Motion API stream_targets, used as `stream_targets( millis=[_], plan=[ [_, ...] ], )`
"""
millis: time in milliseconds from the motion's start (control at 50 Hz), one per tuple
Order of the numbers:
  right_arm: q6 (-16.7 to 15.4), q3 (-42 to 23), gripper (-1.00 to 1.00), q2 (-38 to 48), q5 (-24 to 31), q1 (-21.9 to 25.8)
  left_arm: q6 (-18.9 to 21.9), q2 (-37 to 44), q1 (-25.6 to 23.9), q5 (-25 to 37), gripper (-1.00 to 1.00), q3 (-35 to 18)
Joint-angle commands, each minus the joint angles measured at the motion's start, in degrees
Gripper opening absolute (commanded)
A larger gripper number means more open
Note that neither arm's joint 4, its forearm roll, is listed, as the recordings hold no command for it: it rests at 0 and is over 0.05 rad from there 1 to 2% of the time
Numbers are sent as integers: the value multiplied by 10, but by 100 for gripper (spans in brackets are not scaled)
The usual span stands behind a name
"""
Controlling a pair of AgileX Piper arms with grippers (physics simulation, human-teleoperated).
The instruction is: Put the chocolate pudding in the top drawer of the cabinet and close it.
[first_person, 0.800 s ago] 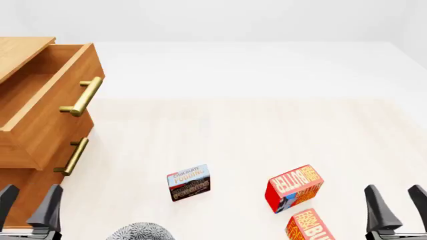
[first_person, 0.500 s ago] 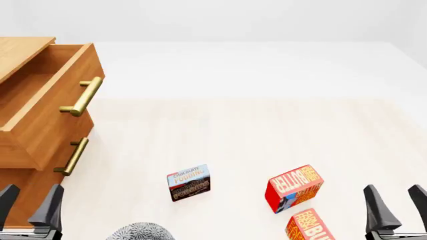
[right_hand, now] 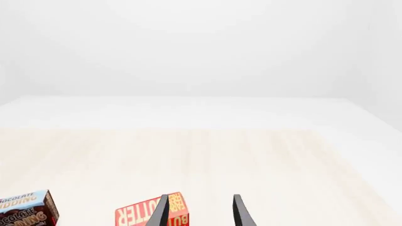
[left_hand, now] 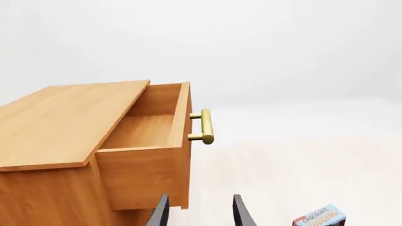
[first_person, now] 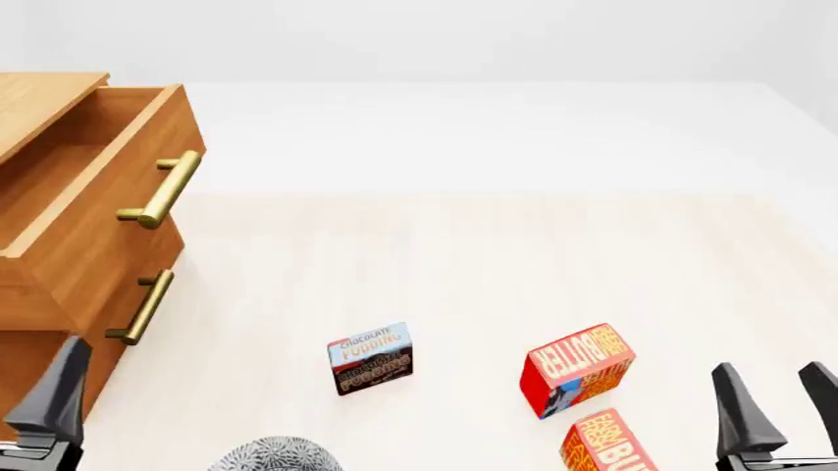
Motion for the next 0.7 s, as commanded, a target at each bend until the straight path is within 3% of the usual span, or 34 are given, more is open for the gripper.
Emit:
stream_targets(
  millis=[20, 120, 360, 380, 400, 440, 560, 600, 700],
  plan=[
    [0, 0, 100, 1, 0, -3, -7, -14, -6, 82, 100, -120],
    [0, 0, 100, 1, 0, -3, -10, -14, -22, 115, 100, -178],
    [0, 0, 100, 1, 0, -3, -15, -10, -24, 144, 100, -235],
    [0, 0, 100, 1, 0, -3, 15, -9, -18, 147, 100, -241],
    [0, 0, 100, 1, 0, -3, 20, -3, -16, 150, 100, -247],
    [0, 0, 100, 1, 0, -3, 4, 15, -28, 152, 100, -266],
    [0, 0, 100, 1, 0, -3, 13, 37, -23, 149, 100, -299],
    [0, 0, 100, 1, 0, -3, -6, 51, -24, 148, 100, -308],
    [0, 0, 100, 1, 0, -3, 4, 76, -22, 143, 100, -330]
  ],
)
